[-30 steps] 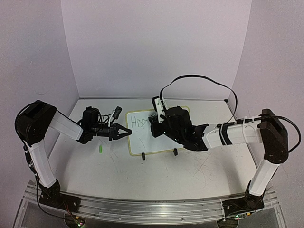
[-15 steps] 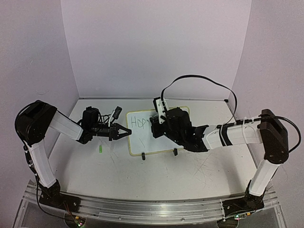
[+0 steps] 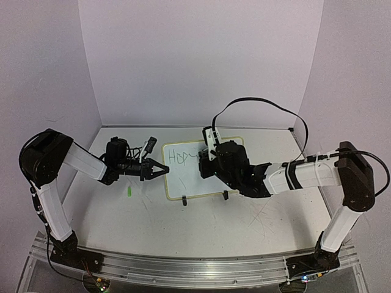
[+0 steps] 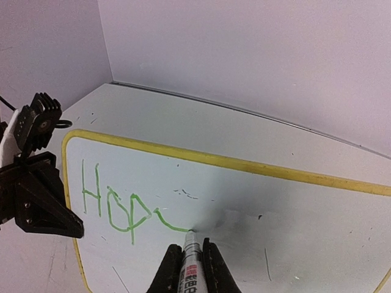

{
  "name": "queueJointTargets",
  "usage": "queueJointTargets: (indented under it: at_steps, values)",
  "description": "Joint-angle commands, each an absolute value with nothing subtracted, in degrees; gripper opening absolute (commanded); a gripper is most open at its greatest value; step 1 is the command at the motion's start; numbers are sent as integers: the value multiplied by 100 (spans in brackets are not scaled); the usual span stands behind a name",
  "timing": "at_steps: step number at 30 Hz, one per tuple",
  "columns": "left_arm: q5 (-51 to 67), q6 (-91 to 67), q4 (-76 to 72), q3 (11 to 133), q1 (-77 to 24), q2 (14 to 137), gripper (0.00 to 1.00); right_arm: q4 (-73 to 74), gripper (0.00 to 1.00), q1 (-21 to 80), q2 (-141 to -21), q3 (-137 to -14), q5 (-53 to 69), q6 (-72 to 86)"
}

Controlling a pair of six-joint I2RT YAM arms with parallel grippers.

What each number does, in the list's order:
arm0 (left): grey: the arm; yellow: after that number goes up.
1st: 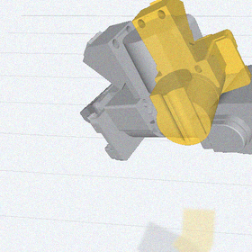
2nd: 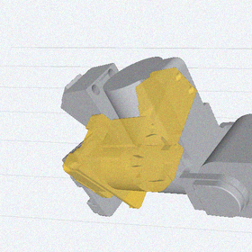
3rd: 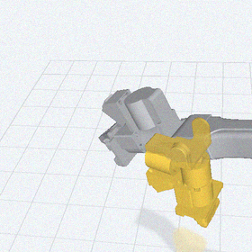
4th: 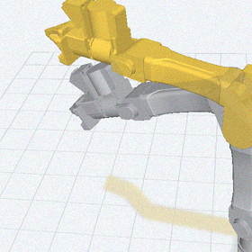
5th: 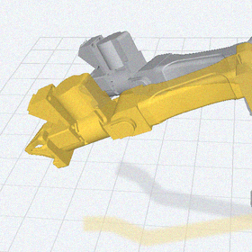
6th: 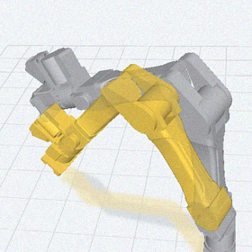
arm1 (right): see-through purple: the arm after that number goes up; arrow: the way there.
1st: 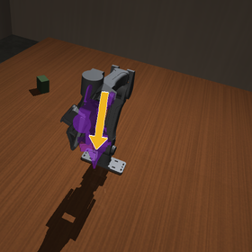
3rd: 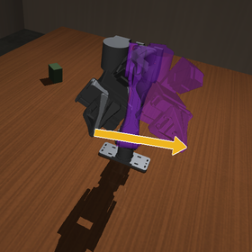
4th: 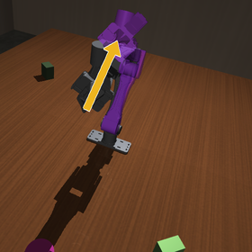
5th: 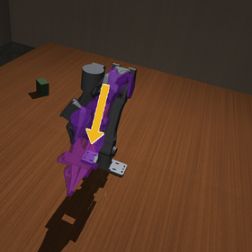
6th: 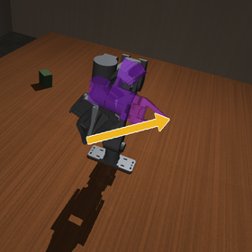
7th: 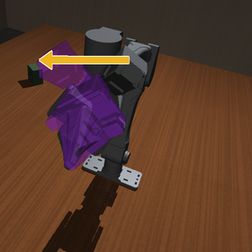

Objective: Write a sentence on the whiteboard

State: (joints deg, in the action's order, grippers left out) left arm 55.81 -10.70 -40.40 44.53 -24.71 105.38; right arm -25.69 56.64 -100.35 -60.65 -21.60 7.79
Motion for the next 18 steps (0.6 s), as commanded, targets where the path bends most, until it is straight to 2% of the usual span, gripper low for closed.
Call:
queueJointTargets:
  at_steps: [1, 18]
  values:
    - [5366, -853, -3864, 4500, -2463, 10395, 0, -2686, 0, 5612, -9795, -6034, -2515, 756]
    - [5354, -844, -3856, 4477, -2463, 10361, 0, -2752, 0, 5589, -10100, -6374, -2298, 665]
